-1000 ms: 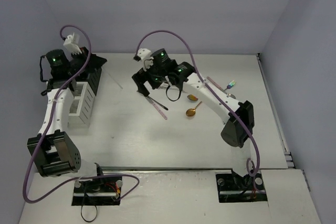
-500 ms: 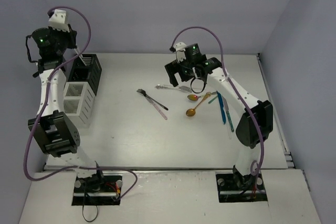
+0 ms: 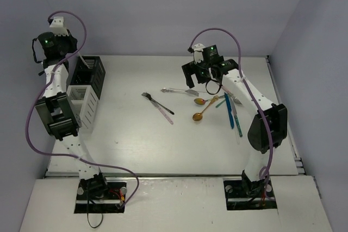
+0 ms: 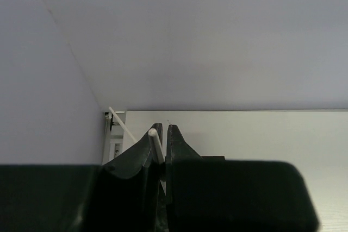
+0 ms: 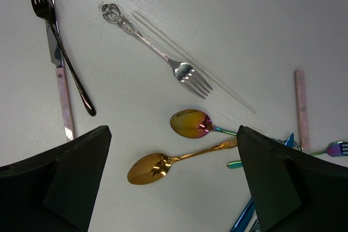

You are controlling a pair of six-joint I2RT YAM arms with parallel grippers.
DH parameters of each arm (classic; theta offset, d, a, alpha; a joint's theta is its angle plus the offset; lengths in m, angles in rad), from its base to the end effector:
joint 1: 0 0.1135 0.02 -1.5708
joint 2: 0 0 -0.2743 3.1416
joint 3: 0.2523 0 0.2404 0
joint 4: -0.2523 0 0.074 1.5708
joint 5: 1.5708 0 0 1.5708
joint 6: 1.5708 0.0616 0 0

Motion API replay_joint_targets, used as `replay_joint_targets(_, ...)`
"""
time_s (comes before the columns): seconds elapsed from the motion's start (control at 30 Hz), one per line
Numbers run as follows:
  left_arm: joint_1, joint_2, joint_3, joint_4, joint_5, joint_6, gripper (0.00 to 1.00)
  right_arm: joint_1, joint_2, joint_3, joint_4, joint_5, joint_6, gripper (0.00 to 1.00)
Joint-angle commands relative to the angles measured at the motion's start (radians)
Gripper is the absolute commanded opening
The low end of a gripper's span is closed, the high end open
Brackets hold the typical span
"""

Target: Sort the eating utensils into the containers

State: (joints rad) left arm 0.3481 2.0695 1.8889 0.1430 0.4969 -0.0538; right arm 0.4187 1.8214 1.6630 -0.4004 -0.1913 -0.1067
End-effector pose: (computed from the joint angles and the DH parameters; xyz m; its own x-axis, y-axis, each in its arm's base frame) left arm 0.4979 0.1494 0.3668 -0.0432 -0.0660 -0.9969 0.1458 0.9867 -0.0716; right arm 0.3985 0.1902 0.3305 -0.4234 -0.3029 -0.8538 -0.5949 0.8037 0.0099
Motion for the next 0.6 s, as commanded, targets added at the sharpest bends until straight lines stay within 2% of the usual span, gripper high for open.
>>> replay_joint_targets(0.0,-0.003,-0.033,0.029,0.109,0.013,-0.030,0.00,-0.020,-0.052,0.010,0.043,0.009,-0.027,0.98)
replay_joint_targets(0.07,-0.003,-0.034,0.004,0.109,0.012,-0.034,0.06,-0.029,-0.030,0.017,0.043,0.032,-0.050,0.98)
replay_joint_targets(0.13,-0.003,-0.039,-0.025,0.109,0.013,-0.035,0.21,-0.041,-0.008,0.020,0.040,0.071,-0.083,0.96)
replay_joint_targets(0.23,-0.003,-0.052,-0.054,0.110,0.011,-0.030,0.35,-0.055,0.027,0.014,0.040,0.102,-0.131,0.90)
replay_joint_targets(0.4,-0.003,-0.097,-0.087,0.110,0.021,-0.020,0.48,-0.087,0.078,0.020,0.040,0.101,-0.184,0.61)
replay_joint_targets(0.57,-0.003,-0.174,-0.114,0.109,0.064,-0.026,0.56,-0.151,0.169,0.082,0.040,0.054,-0.208,0.39)
